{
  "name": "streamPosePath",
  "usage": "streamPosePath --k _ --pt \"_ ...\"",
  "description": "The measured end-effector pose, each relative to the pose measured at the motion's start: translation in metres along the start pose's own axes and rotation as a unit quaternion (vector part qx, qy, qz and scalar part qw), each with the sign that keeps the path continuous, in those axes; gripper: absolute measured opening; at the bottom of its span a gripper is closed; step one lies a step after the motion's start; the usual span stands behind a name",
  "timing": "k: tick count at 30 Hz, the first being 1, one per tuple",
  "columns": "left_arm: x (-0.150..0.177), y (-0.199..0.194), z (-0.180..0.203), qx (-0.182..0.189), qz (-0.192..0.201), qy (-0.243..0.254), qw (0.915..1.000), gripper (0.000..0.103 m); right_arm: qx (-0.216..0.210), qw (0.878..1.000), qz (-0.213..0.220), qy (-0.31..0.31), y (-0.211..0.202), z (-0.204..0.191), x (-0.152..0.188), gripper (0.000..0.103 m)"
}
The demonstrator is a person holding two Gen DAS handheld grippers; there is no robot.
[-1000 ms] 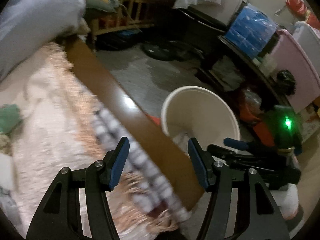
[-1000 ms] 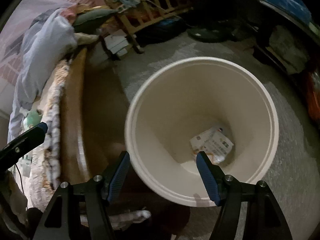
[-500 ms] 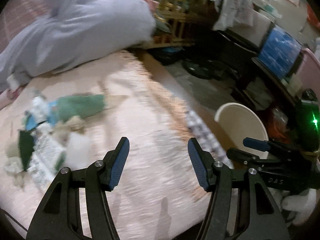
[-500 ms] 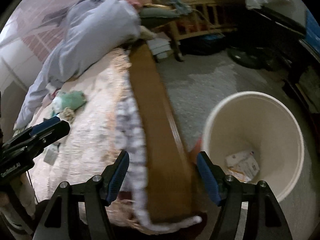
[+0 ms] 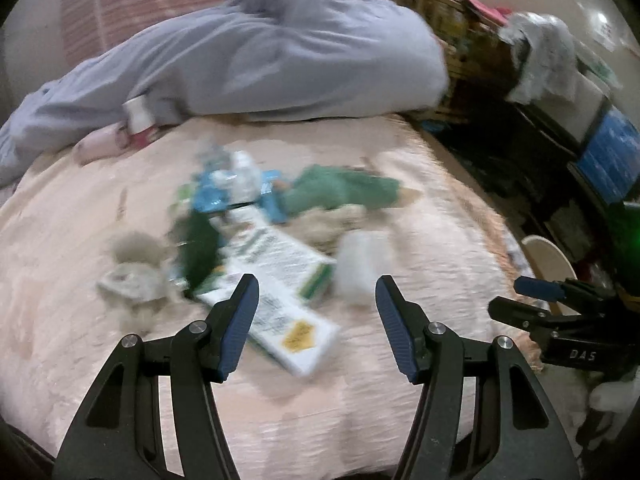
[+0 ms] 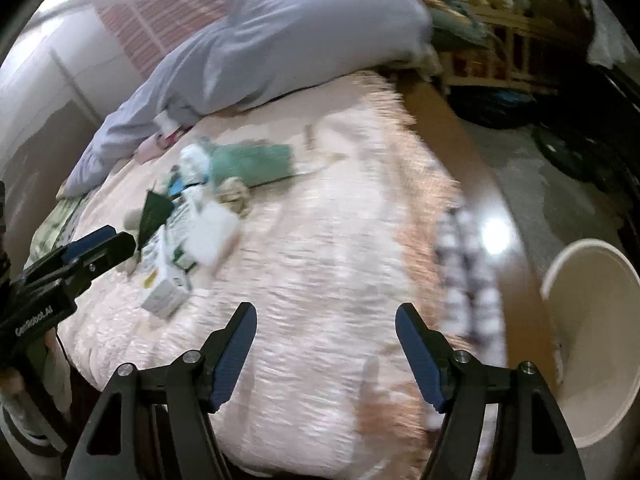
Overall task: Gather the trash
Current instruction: 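Return both open tools to the trash pile on the bed, then grasp the white sponge with the right tool while the left tool grasps the dark green packet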
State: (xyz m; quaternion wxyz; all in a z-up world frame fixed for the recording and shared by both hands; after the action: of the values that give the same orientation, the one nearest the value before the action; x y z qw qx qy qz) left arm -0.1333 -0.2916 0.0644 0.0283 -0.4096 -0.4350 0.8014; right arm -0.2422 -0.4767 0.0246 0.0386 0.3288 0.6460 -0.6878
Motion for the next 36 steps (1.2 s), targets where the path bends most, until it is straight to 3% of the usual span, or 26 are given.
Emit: streamPosePath --k 9,14,20,30,32,34,35,36 --pt "0.018 -0.030 -0.084 -0.036 0.012 -0.064 0.9972 0.060 -0.032 0.998 -0.006 -0.044 0.016 -0.066 -0.014 0.070" --pt "0.023 -0.031 -0.108 -0.032 0.011 -0.092 0.9952 0.060 -0.052 0.998 -0.018 -0.044 0.034 -0.094 -0.024 0.070" --pt "0.011 -0.014 -0.121 -0.006 0.014 -0.126 0.9919 0.060 -0.069 0.996 -0.030 -0.039 0.055 -0.115 -0.037 0.070" --pt "-0.014 0.044 -0.136 -0.009 -0.003 -0.127 0.9918 0.058 -0.088 0.995 -0.047 -0.014 0.077 -0.119 -0.045 0.070" --pt "-0.014 0.051 -0.136 -0.004 -0.009 -0.125 0.9921 0.050 -0.095 0.994 -0.050 -0.004 0.081 -0.118 -0.046 0.070" --pt "-0.012 0.057 -0.136 -0.002 -0.020 -0.122 0.9923 0.027 -0.103 0.994 -0.044 0.002 0.081 -0.118 -0.047 0.069" --pt "-0.010 0.060 -0.135 0.000 -0.026 -0.122 0.9921 0.023 -0.108 0.993 -0.041 0.003 0.080 -0.118 -0.048 0.069" --pt "-0.010 0.061 -0.134 0.003 -0.028 -0.122 0.9921 0.019 -0.116 0.993 -0.036 0.005 0.079 -0.119 -0.049 0.063"
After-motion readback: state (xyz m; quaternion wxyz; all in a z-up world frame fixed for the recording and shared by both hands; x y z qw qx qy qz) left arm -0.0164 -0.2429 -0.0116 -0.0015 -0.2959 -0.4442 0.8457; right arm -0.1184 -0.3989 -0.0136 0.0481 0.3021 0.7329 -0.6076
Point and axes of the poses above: each gripper's, at about its wrist camera, not at the fingertips, and y roughly the way its jaws point, z to its right, x to its underside, the point moved 9 cm from there along y, roughly the way its jaws point, and after that the axes turned 15 degrees about x, right-handed, at the moved point
